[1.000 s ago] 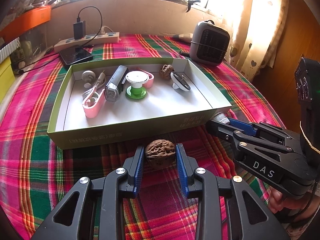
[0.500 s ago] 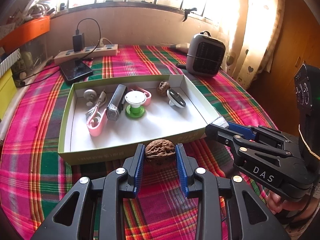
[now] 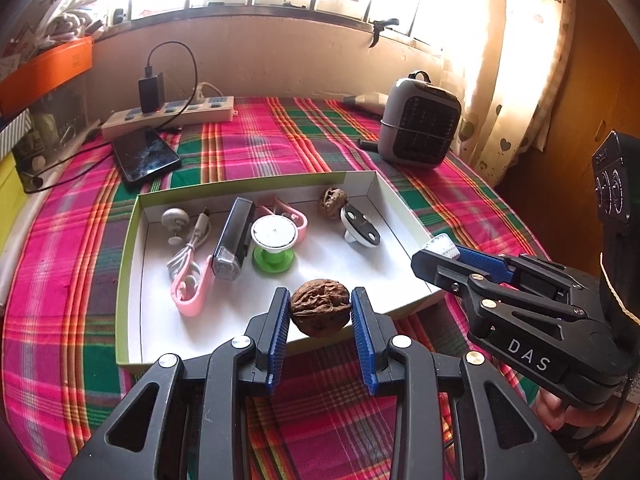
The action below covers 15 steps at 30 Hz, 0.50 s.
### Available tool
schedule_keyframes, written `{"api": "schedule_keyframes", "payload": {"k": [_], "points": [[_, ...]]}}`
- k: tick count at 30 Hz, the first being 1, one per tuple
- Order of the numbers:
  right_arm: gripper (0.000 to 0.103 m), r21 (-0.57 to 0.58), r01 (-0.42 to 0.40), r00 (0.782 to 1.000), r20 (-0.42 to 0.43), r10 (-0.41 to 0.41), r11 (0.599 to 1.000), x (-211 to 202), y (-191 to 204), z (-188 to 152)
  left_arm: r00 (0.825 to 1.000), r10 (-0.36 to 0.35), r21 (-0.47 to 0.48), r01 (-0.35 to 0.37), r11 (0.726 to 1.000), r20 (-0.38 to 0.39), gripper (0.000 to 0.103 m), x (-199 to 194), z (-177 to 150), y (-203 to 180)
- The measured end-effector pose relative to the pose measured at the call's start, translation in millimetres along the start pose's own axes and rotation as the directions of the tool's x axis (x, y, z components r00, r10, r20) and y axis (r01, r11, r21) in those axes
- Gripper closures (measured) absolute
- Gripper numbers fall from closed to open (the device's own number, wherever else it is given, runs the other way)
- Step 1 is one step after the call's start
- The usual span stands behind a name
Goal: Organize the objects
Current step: 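Lift and carry the walnut with the left gripper while the right gripper carries the white container into the box, then lower the walnut with the left gripper while the right gripper lowers the white container into the box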
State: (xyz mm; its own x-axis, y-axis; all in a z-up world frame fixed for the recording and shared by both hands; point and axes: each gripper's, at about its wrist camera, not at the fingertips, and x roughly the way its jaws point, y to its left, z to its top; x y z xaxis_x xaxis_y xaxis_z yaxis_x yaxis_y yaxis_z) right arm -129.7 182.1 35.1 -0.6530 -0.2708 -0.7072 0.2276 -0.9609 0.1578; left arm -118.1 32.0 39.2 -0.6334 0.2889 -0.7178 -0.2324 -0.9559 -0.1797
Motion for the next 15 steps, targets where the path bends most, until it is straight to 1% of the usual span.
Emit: {"api": "schedule_keyframes", "payload": {"k": [6,15], "points": [[0.074,0.006,0.001,1.0,-0.015,-0.001,1.0,12,-4,7,1.0,0.008,-0.005,-0.008,1.0,-0.015,0.074,13,9,6],[0.074,0.005,0.0,0.999,-0.049,0.001,1.0,33,-8,11,0.999,0.02,-0.006,-0.02,1.0,-0.05,0.074,33,14,10]]}}
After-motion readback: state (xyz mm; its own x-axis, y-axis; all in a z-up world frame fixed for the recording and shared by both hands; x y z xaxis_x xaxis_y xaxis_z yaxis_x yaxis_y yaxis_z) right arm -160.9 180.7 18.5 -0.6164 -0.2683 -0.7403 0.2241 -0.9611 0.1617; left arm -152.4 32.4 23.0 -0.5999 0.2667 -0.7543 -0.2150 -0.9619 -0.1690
